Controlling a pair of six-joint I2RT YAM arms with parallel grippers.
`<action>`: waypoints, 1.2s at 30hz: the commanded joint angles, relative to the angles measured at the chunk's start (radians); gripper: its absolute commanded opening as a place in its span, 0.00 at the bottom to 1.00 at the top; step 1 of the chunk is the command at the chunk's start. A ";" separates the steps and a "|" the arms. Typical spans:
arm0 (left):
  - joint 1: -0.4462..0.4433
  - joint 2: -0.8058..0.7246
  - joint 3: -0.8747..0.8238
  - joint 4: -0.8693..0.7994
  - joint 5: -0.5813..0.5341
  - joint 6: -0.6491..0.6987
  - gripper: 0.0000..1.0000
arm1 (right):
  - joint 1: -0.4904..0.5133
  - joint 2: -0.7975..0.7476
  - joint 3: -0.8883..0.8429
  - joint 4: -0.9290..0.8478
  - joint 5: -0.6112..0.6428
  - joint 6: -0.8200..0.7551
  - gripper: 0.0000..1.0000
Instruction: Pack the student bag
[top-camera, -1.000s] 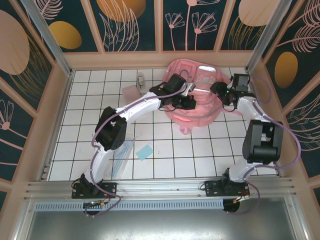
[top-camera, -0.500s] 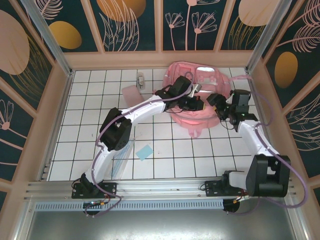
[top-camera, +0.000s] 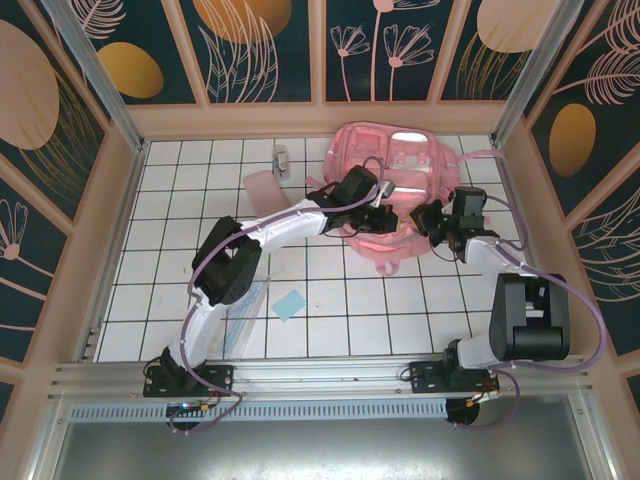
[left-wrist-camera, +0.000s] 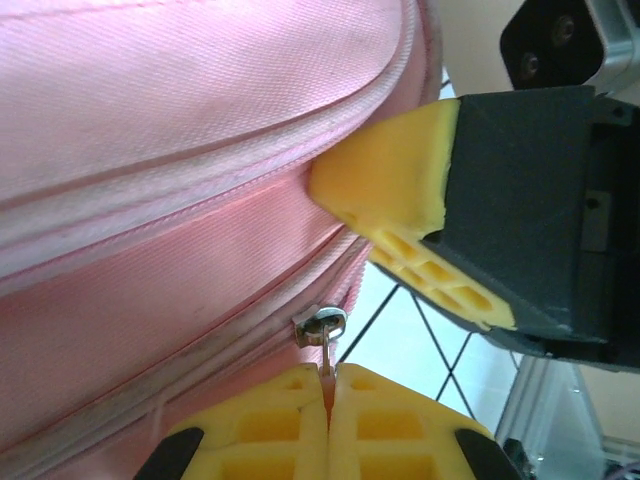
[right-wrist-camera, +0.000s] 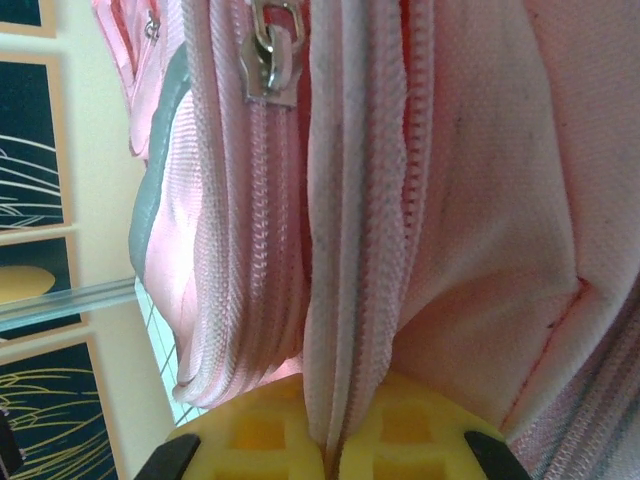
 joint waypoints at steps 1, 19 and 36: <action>0.070 -0.109 -0.046 -0.137 -0.100 0.104 0.00 | -0.008 -0.064 0.029 -0.049 0.091 -0.103 0.00; 0.260 -0.242 -0.228 -0.218 -0.174 0.191 0.00 | -0.040 0.030 0.192 -0.124 0.147 -0.265 0.00; 0.009 0.032 0.175 -0.035 0.091 0.022 0.00 | -0.087 0.047 0.403 -0.301 0.211 -0.308 0.61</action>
